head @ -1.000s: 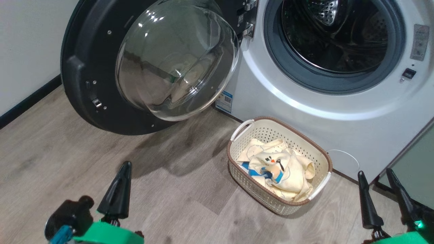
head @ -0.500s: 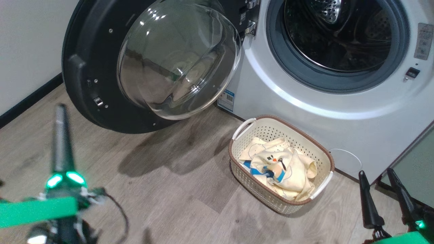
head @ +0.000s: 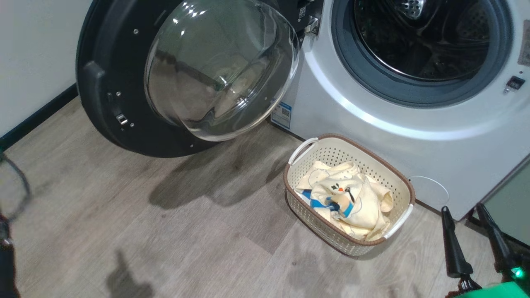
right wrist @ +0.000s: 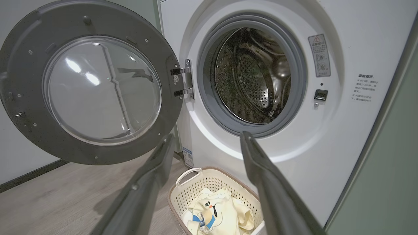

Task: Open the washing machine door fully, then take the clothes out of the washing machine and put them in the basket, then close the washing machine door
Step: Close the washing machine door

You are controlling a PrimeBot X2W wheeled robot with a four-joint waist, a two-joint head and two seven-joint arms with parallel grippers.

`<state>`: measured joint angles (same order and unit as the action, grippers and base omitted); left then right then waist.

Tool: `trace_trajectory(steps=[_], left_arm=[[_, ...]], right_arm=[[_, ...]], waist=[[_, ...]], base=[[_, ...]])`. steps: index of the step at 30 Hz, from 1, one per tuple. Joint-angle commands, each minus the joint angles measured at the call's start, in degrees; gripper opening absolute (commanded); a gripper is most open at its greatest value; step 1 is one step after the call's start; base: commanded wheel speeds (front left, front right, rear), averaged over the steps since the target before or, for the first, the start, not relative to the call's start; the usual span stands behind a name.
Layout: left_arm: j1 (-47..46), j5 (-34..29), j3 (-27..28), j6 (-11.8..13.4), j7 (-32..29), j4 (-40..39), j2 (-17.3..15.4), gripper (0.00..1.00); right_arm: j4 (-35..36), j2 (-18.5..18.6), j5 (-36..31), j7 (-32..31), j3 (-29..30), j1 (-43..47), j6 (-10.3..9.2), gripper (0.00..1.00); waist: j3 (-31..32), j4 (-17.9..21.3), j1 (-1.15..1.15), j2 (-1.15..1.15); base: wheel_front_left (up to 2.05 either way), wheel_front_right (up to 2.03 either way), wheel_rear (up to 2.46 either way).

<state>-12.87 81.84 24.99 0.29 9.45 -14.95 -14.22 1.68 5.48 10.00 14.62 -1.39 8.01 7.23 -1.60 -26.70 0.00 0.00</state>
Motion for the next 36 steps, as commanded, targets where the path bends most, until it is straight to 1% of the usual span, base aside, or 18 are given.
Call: trace_trajectory(steps=[1, 5, 10, 15, 18, 22, 26, 30, 36], left_arm=[[-4.7, 1.0, 2.5, 0.5, -1.3, 1.8, -3.7, 0.0], [-10.7, 4.0, 3.6, 1.7, -4.0, 13.7, -8.0, 0.0], [-16.6, 5.2, 3.4, 2.8, -7.9, 28.7, -14.0, 0.0], [-21.6, 7.3, 3.2, 3.1, -11.9, 40.9, -17.7, 0.0], [-23.4, 6.2, 1.9, 3.1, -12.8, 46.7, -19.8, 0.0], [-26.5, 5.5, 0.4, 2.7, -13.5, 52.3, -20.8, 0.0], [-28.9, 4.9, -1.7, 1.8, -15.9, 56.1, -21.6, 0.0], [-30.8, 4.5, -4.2, 0.8, -19.7, 58.4, -21.9, 0.0], [-32.5, 4.1, -6.4, 0.0, -23.0, 60.5, -21.8, 0.0]], right_arm=[[2.1, 1.8, -0.3, 0.4, -0.9, -1.5, 0.25, 1.0], [2.0, 2.2, -0.3, 0.4, -1.3, -1.7, 0.25, 1.0], [1.8, 2.7, -0.2, 0.4, -1.9, -2.3, 0.25, 1.0], [1.8, 3.4, -0.2, 0.4, -2.2, -2.4, 0.25, 1.0], [2.0, 3.9, -0.1, 0.4, -2.2, -2.4, 0.25, 1.0], [2.4, 4.5, -0.1, 0.3, -2.0, -2.4, 0.25, 1.0], [2.9, 5.0, -0.1, 0.0, -2.1, -3.1, 0.25, 1.0], [3.2, 5.6, 0.0, -0.4, -2.3, -3.7, 0.25, 1.0], [3.7, 6.1, 0.0, -1.0, -2.3, -4.6, 0.25, 1.0]], waist=[[-0.3, 0.1, 0.0, 0.0], [-0.6, 0.8, 0.0, 0.0], [-1.0, 2.3, 0.0, 0.0], [-1.8, 3.7, 0.0, 0.0], [-2.7, 4.2, 0.0, 0.0], [-3.5, 4.6, 0.0, 0.0], [-4.5, 5.3, 0.0, 0.0], [-5.4, 5.8, 0.0, 0.0], [-6.8, 7.0, 0.0, 0.0]], base=[[0.0, 0.0, 0.0], [0.0, 0.0, 0.0], [0.0, 0.0, 0.0], [0.0, 0.0, 0.0], [0.0, 0.0, 0.0], [0.0, 0.0, 0.0], [0.0, 0.0, 0.0], [0.0, 0.0, 0.0], [0.0, 0.0, 0.0]])
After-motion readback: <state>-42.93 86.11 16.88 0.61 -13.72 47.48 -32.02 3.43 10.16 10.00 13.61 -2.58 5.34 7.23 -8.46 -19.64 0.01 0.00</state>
